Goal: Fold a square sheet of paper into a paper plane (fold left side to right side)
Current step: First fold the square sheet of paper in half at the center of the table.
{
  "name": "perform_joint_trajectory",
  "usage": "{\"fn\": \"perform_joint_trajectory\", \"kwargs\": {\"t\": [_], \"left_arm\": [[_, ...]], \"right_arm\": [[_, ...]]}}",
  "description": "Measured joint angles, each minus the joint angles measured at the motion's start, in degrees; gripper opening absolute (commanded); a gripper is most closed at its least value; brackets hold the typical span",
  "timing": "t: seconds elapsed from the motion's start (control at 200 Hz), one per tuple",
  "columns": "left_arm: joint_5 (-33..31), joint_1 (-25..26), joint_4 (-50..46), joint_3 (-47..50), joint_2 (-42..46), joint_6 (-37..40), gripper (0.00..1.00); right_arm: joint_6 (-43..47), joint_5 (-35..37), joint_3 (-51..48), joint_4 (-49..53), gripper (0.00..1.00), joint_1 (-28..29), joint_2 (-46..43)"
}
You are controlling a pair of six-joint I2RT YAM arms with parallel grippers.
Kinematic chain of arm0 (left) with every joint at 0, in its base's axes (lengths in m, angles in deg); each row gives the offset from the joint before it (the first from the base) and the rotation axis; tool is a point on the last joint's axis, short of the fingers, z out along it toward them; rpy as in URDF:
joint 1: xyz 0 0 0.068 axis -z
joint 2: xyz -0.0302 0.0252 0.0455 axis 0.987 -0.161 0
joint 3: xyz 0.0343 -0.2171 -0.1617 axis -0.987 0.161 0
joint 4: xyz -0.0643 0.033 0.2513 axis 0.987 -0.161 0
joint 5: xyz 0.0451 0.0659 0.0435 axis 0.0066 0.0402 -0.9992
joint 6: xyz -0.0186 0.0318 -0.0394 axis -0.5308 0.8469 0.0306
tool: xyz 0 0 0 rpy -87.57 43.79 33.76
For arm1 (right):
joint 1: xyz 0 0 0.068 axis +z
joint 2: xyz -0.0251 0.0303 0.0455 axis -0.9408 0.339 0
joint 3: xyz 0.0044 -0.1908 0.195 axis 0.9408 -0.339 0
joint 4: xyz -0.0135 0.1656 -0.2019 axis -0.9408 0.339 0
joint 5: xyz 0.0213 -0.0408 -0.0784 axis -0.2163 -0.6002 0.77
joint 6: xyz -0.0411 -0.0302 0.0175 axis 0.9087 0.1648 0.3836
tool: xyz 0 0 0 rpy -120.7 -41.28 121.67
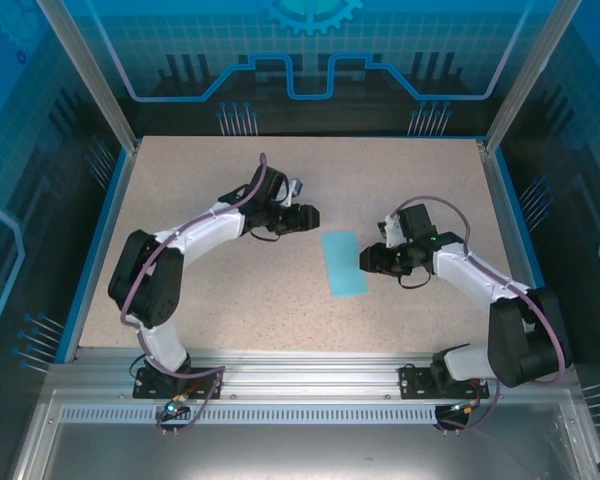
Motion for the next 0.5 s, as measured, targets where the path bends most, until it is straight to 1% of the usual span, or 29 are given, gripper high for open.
{"fn": "perform_joint_trajectory", "kwargs": {"t": [0.15, 0.27, 0.365, 0.5], "left_arm": [[-0.04, 6.34, 2.51, 5.81, 0.33, -3.10, 0.62], [0.42, 10.73, 3.74, 6.71, -1.75, -5.64, 0.61], [0.90, 13.00, 5.38, 6.71, -4.42, -7.15, 0.60], [1.38, 14.84, 6.49, 6.71, -7.52, -8.87, 0.60]], "right_arm": [[1.07, 0.70, 2.12, 0.87, 0.46, -0.42, 5.27], [0.96, 0.68, 2.03, 1.07, 0.46, -0.98, 8.04], [0.76, 0.70, 2.03, 1.05, 0.46, -1.14, 8.76], [0.74, 0.96, 2.03, 1.05, 0.46, -1.44, 9.29]]}}
